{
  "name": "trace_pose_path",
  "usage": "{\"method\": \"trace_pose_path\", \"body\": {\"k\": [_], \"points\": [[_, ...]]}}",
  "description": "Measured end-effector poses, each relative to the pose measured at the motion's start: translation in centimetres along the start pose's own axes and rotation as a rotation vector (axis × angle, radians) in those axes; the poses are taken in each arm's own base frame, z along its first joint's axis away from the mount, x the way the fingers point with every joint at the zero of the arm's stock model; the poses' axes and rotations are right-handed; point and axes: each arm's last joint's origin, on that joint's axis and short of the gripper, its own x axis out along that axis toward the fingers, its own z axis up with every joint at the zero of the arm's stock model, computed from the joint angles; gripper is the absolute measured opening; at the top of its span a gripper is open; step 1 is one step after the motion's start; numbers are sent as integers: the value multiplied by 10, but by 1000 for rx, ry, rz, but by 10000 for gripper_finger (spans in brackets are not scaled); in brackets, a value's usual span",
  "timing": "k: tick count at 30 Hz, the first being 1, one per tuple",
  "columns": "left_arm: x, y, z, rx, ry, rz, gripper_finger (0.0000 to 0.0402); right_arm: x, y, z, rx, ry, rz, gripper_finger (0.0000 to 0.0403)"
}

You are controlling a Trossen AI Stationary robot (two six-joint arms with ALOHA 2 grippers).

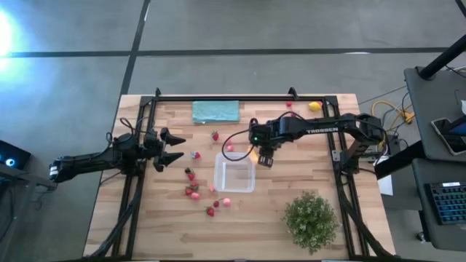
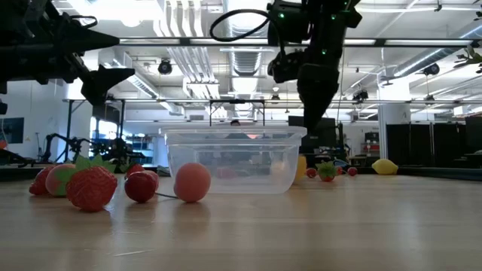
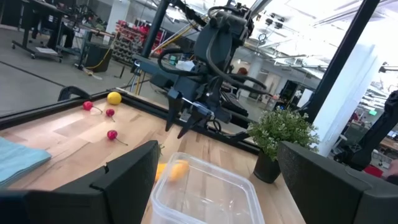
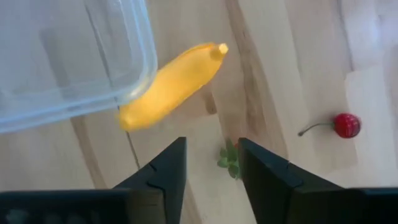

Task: Pick and placing Produce into tupperware
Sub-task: Put the yellow banana into the transparent bin

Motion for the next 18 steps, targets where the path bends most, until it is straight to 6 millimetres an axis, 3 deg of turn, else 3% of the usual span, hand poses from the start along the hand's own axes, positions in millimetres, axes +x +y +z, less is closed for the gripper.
{"method": "trace_pose_path", "body": {"k": [10, 18], "points": [[0, 0, 0, 0, 0, 0, 314, 16, 4, -12, -19, 27, 12, 271], [0, 0, 0, 0, 0, 0, 314, 32, 10, -16, -96, 39, 98, 293]]}}
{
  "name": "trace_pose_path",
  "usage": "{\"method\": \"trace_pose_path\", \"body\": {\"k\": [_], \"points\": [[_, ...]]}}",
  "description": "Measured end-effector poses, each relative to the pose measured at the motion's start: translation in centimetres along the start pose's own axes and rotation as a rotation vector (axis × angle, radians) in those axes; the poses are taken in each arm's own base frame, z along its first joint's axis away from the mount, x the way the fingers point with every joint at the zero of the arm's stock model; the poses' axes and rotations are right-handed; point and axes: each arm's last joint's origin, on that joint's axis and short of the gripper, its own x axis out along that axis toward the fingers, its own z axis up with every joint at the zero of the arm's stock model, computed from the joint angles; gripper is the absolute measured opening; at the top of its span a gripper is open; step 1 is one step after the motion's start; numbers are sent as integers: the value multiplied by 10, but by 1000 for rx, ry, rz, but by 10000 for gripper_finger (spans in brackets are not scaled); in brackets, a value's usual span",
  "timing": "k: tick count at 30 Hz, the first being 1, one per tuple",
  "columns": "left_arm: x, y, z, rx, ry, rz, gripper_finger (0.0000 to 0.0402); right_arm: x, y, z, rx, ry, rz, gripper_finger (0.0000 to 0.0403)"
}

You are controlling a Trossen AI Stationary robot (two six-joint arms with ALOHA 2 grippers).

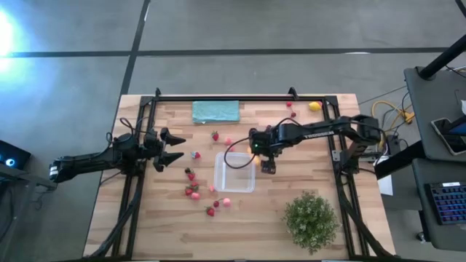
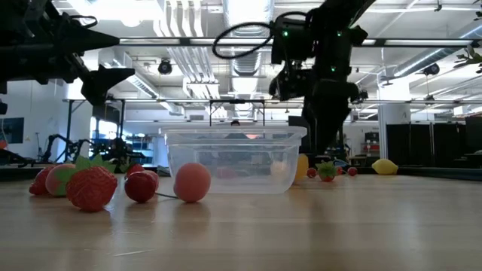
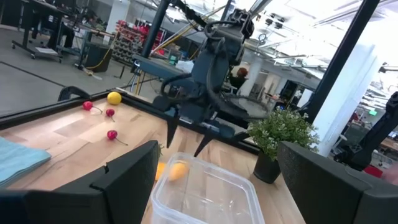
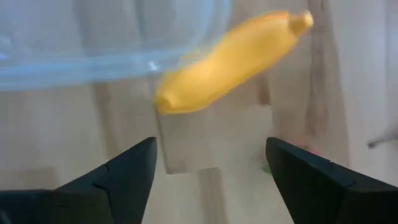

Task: Pick and placing Produce into tupperware
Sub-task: Put the yellow banana into the transparent bin

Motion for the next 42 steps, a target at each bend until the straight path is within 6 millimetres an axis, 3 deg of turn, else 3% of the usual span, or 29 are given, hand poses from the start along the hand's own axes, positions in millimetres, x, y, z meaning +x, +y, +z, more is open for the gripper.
{"method": "trace_pose_path", "body": {"k": [4, 11, 20, 26, 34, 42], "points": [[0, 0, 0, 0, 0, 0, 314, 6, 2, 4, -6, -25, -36, 290], [0, 0, 0, 0, 1, 0, 314, 6, 4, 28, 112, -85, -23, 302], [0, 0, 0, 0, 1, 0, 314, 19, 5, 54, 141, -37, -27, 320], [0, 0, 0, 0, 2, 0, 314, 32, 1, 50, 179, 119, -136, 322], [0, 0, 0, 0, 4, 1, 314, 16, -1, 53, 211, 52, -146, 324], [0, 0, 0, 0, 2, 0, 314, 24, -17, 43, 200, 100, -200, 323]]}}
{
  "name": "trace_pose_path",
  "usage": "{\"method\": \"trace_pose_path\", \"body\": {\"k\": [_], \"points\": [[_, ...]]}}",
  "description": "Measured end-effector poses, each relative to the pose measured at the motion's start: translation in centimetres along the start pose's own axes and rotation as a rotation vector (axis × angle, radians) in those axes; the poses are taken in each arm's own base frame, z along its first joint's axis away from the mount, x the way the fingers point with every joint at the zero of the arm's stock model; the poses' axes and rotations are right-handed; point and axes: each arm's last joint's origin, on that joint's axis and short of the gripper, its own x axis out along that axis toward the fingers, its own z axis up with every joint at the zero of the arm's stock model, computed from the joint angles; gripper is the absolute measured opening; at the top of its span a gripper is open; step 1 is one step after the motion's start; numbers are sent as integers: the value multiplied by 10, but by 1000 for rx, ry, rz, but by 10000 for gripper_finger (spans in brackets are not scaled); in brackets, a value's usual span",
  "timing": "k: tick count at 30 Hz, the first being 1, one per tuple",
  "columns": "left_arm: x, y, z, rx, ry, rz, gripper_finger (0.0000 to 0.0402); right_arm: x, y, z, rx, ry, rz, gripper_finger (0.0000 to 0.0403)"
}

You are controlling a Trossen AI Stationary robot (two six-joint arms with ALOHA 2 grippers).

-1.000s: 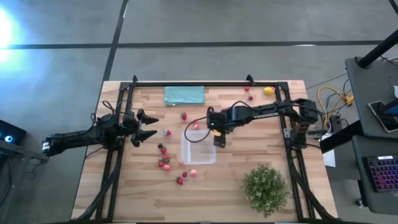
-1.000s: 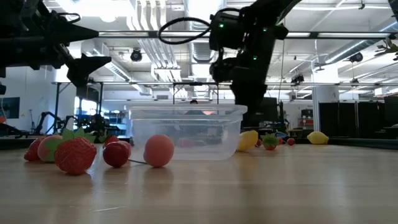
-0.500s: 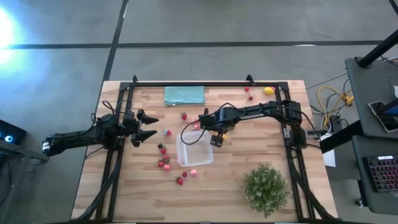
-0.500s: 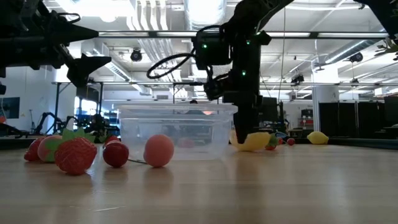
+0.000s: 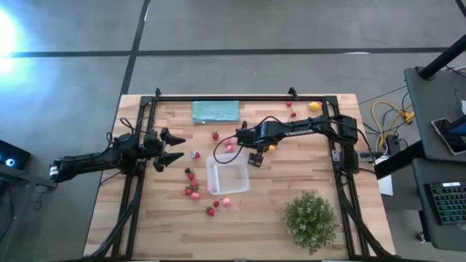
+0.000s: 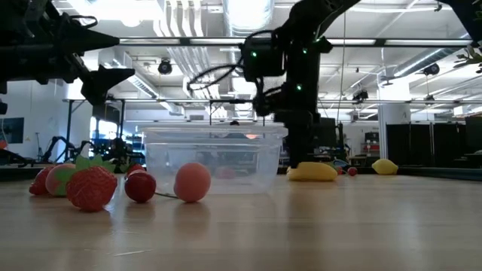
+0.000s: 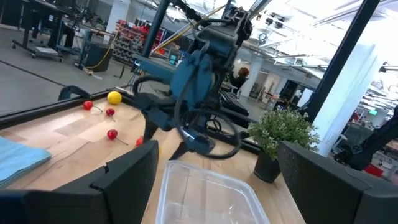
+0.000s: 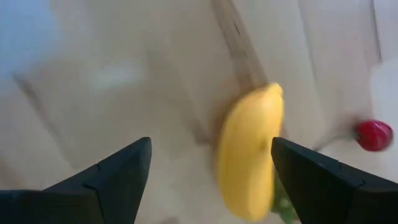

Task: Pick and placing Produce into tupperware
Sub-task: Put the yellow banana into the transparent bin

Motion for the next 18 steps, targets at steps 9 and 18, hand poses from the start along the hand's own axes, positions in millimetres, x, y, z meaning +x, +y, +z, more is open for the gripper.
{"method": "trace_pose_path", "body": {"k": [9, 18], "points": [[0, 0, 0, 0, 0, 0, 314, 17, -32, -11, -7, 82, -31, 326], [0, 0, 0, 0, -1, 0, 314, 28, -34, -16, -30, 96, 54, 328]]}}
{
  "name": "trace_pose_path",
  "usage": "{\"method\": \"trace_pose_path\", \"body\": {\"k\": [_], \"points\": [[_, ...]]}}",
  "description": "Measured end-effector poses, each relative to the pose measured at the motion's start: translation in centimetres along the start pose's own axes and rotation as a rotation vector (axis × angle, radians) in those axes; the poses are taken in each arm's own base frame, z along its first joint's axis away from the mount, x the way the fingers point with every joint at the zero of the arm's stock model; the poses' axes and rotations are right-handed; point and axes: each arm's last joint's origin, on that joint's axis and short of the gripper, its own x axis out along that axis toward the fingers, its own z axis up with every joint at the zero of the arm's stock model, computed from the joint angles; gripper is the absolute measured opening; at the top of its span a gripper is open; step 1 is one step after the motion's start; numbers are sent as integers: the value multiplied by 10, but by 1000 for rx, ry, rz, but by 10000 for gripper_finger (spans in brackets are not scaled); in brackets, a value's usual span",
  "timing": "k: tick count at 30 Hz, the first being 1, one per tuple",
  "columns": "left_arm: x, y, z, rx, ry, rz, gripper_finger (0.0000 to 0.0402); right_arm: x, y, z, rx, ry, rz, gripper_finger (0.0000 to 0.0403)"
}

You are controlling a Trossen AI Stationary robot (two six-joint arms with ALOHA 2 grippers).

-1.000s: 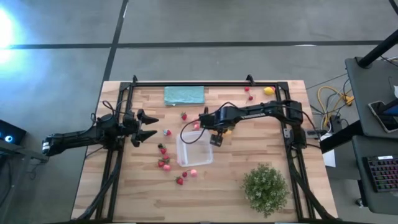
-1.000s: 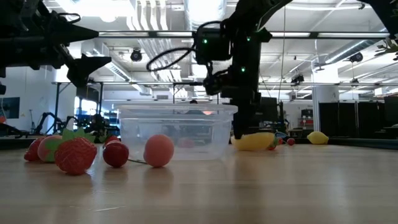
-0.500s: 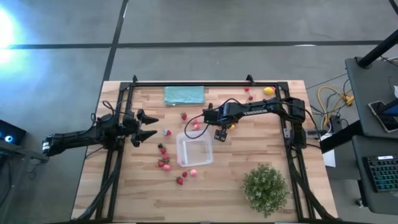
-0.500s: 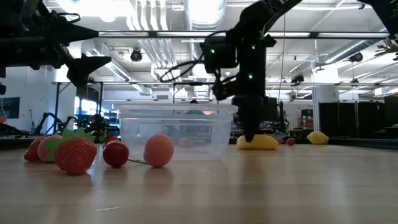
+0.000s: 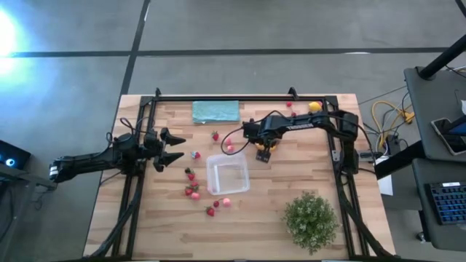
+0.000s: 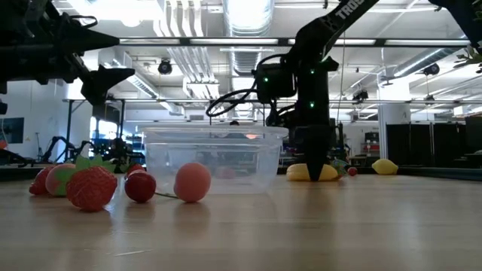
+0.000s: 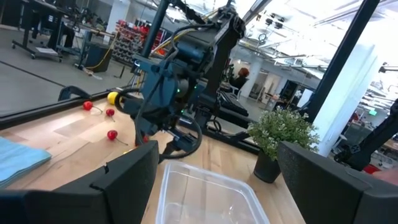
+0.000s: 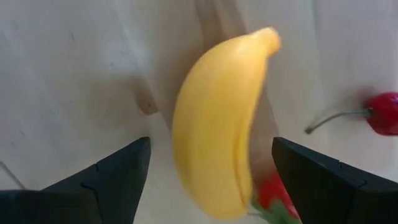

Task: Pick and placing Produce into tupperware
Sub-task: Put the yellow banana into the transparent bin

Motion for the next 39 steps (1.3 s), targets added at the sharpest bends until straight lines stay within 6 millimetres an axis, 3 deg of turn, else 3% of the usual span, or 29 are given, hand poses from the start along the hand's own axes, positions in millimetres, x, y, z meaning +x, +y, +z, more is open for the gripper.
{"method": "trace_pose_path", "body": {"k": [15, 26, 39], "points": [[0, 0, 0, 0, 0, 0, 314, 2, -3, 3, -25, -33, 5, 323], [0, 0, 0, 0, -1, 0, 314, 2, -8, 6, -4, -56, 24, 232], [0, 0, 0, 0, 0, 1, 314, 5, -13, 6, 12, -54, 32, 172]]}}
